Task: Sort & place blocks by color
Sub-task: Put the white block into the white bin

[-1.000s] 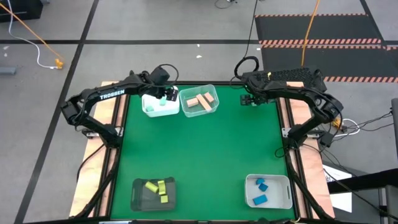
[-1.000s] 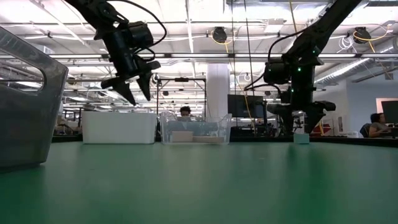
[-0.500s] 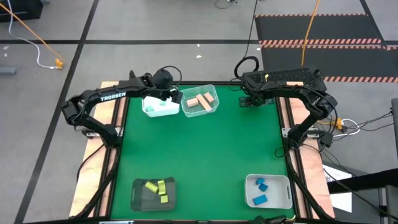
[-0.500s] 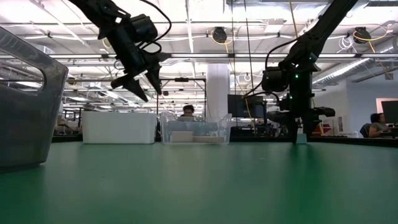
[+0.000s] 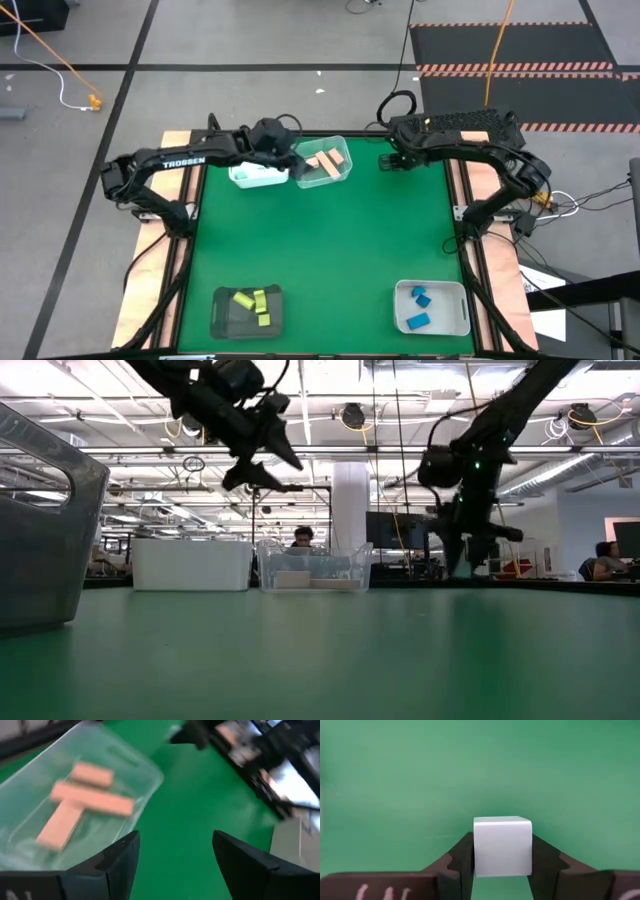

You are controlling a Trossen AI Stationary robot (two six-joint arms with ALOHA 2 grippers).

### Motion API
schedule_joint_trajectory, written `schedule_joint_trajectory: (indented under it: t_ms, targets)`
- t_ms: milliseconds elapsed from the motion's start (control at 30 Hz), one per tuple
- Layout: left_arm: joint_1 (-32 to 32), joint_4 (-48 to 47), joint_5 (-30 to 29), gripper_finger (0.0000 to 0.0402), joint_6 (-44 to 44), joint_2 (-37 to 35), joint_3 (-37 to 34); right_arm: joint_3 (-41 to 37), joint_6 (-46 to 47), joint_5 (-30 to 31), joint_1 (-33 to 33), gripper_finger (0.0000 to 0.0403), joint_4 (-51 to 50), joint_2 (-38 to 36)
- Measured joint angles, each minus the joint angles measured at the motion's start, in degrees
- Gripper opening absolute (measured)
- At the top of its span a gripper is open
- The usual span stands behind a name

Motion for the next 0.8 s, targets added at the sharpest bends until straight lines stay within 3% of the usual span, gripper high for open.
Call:
schedule_joint_trajectory:
  t_ms: [200,500,633,800]
  targets:
    - [-4.83,8.15,-1.35,0.0251,19.50,0.00,0.00,0.02,5.34,-8.29,4.77,0.0118,10.55,-7.35]
    - [-9.68,25.05,-8.44,0.0251,42.76,0.00,0.00,0.04,17.46,-19.84,14.87,0.0118,42.04,-10.98]
    - [-10.75,29.31,-10.89,0.0251,50.02,0.00,0.00,0.07,20.65,-20.18,19.03,0.0118,52.87,-11.00]
    - [-11.35,33.14,-11.15,0.0250,55.55,0.00,0.00,0.09,21.95,-20.01,22.08,0.0118,58.64,-11.02]
